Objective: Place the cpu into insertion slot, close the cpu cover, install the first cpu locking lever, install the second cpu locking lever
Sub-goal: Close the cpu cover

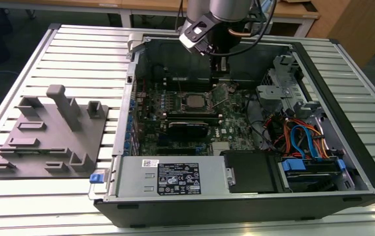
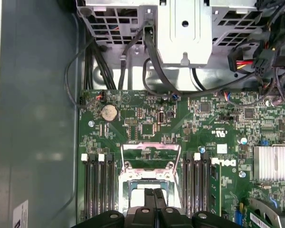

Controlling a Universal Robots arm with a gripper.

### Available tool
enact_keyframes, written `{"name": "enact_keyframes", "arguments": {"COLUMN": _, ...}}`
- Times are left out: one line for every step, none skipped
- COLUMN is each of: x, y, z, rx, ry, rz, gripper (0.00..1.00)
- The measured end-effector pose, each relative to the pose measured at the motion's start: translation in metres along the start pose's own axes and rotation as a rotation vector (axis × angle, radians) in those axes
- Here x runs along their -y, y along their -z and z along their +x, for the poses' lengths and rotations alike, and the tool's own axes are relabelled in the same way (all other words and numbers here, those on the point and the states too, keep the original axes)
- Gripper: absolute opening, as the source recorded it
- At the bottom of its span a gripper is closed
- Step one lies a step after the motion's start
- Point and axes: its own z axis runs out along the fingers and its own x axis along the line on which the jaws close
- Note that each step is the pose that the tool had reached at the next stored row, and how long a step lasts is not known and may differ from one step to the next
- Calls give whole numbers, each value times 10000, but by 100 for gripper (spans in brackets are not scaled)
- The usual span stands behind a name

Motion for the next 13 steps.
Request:
{"name": "enact_keyframes", "arguments": {"x": -10, "y": 0, "z": 0, "rx": 0, "ry": 0, "rz": 0, "gripper": 10}}
{"name": "enact_keyframes", "arguments": {"x": -21, "y": 0, "z": 0, "rx": 0, "ry": 1, "rz": 0, "gripper": 10}}
{"name": "enact_keyframes", "arguments": {"x": -31, "y": -1, "z": 1, "rx": -1, "ry": 0, "rz": 0, "gripper": 10}}
{"name": "enact_keyframes", "arguments": {"x": -40, "y": -1, "z": 1, "rx": 1, "ry": 0, "rz": 0, "gripper": 10}}
{"name": "enact_keyframes", "arguments": {"x": -49, "y": -1, "z": 1, "rx": 1, "ry": 0, "rz": 0, "gripper": 10}}
{"name": "enact_keyframes", "arguments": {"x": -58, "y": -1, "z": 1, "rx": 0, "ry": 0, "rz": 0, "gripper": 10}}
{"name": "enact_keyframes", "arguments": {"x": -67, "y": -1, "z": 1, "rx": 0, "ry": 0, "rz": 0, "gripper": 10}}
{"name": "enact_keyframes", "arguments": {"x": -75, "y": -2, "z": 1, "rx": 0, "ry": 0, "rz": 0, "gripper": 10}}
{"name": "enact_keyframes", "arguments": {"x": -82, "y": -2, "z": 1, "rx": -1, "ry": 0, "rz": 0, "gripper": 10}}
{"name": "enact_keyframes", "arguments": {"x": -88, "y": -2, "z": 1, "rx": 0, "ry": 0, "rz": 0, "gripper": 10}}
{"name": "enact_keyframes", "arguments": {"x": -95, "y": -2, "z": 1, "rx": 0, "ry": 0, "rz": 0, "gripper": 10}}
{"name": "enact_keyframes", "arguments": {"x": -102, "y": -2, "z": 2, "rx": 0, "ry": 0, "rz": 0, "gripper": 10}}
{"name": "enact_keyframes", "arguments": {"x": -106, "y": -2, "z": 2, "rx": 0, "ry": 0, "rz": 0, "gripper": 10}}
